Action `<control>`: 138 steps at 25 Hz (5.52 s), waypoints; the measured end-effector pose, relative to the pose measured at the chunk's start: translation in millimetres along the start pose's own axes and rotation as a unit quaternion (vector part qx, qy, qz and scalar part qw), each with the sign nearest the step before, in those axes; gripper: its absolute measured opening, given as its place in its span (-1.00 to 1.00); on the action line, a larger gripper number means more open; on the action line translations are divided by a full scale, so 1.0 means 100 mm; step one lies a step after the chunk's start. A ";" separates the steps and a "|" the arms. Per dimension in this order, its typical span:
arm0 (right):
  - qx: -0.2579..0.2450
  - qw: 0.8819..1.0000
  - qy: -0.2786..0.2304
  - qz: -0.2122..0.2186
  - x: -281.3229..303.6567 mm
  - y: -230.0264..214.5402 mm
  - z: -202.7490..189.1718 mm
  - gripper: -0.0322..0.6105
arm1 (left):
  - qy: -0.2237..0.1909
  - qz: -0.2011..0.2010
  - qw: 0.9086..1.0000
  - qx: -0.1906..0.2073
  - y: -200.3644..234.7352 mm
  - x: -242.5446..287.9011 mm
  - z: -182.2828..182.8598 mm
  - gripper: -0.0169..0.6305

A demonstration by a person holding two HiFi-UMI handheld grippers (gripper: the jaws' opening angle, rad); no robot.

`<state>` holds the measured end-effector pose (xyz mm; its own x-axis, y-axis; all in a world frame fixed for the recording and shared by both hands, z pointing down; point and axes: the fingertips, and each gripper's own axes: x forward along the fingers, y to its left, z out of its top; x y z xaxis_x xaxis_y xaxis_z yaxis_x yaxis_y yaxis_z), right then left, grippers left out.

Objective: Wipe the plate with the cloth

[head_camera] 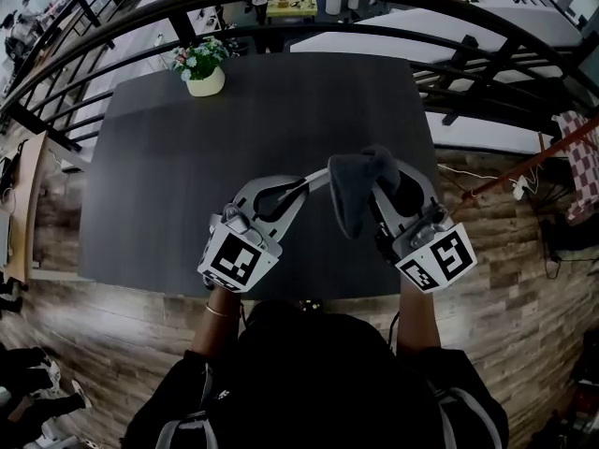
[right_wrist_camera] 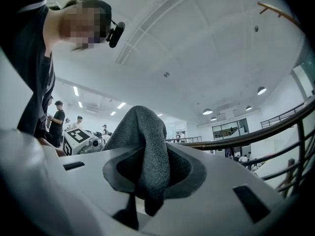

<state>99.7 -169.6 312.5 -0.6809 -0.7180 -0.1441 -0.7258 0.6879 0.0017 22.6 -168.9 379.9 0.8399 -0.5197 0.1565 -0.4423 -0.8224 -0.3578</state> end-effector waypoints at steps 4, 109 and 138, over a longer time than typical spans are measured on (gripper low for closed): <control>0.012 1.000 0.011 0.013 0.12 0.01 -0.15 -0.65 | 0.009 -0.001 1.000 -0.023 0.06 0.01 -0.16 -0.89; 0.128 0.967 0.215 -0.046 0.73 -0.11 -2.22 -0.65 | 0.230 0.041 0.941 -0.246 0.47 0.34 -2.70 -0.68; 0.124 0.969 0.204 -0.060 0.63 -0.08 -2.09 -0.65 | 0.182 0.044 0.964 -0.190 0.59 0.30 -2.24 -0.92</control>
<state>41.7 -242.5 509.9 -0.6112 -0.7425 0.2741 -0.7912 0.5642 -0.2360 -48.7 -284.5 569.3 0.6586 -0.5812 0.4779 -0.6481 -0.7609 -0.0321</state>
